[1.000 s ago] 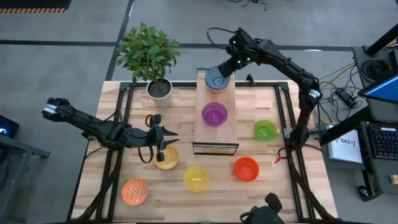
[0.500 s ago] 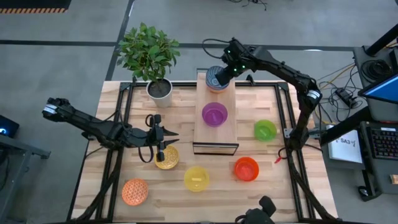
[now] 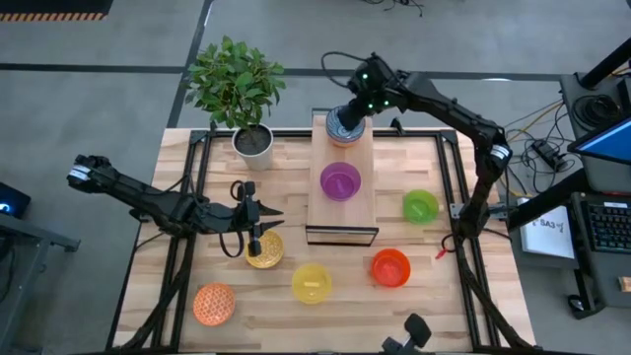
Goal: Place and stack bowls onto a shelf
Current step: Stack the yellow bowl on top of the purple bowl on the shelf
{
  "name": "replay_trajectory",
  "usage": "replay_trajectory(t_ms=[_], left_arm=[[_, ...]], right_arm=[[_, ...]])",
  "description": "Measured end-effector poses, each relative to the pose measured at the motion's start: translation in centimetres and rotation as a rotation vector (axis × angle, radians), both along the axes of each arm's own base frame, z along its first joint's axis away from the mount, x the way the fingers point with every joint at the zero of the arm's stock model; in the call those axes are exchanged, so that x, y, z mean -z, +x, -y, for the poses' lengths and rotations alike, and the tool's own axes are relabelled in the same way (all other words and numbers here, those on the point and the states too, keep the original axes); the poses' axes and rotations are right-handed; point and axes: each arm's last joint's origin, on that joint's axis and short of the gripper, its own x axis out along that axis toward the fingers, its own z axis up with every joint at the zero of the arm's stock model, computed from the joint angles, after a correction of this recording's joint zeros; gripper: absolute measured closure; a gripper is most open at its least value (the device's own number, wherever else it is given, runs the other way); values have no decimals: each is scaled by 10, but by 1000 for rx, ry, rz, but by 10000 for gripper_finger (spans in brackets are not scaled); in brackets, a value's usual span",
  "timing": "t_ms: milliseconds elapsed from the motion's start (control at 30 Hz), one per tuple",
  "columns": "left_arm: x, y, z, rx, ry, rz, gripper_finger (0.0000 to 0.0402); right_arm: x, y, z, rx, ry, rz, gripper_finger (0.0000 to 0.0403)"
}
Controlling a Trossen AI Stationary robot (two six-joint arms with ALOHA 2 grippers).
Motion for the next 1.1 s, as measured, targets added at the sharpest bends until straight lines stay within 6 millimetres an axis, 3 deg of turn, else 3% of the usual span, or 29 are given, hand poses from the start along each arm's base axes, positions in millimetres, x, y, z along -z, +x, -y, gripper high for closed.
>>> replay_trajectory(t_ms=[233,500,667,833,967,1100], left_arm=[[5,-2,4,56,-177,-39,322],[17,-9,9,32,-424,-173,325],[24,-14,12,12,-622,-291,334],[22,-11,31,41,-754,-394,349],[14,0,55,107,-730,-430,360],[9,18,81,219,-583,-461,361]], right_arm=[[-32,1,-42,-122,-97,86,390],[-43,-15,-124,-334,-155,187,390],[-24,-30,-176,-482,-172,271,390],[-4,-44,-214,-559,-204,372,390],[12,-53,-233,-621,-220,398,390],[25,-60,-249,-689,-214,408,390]])
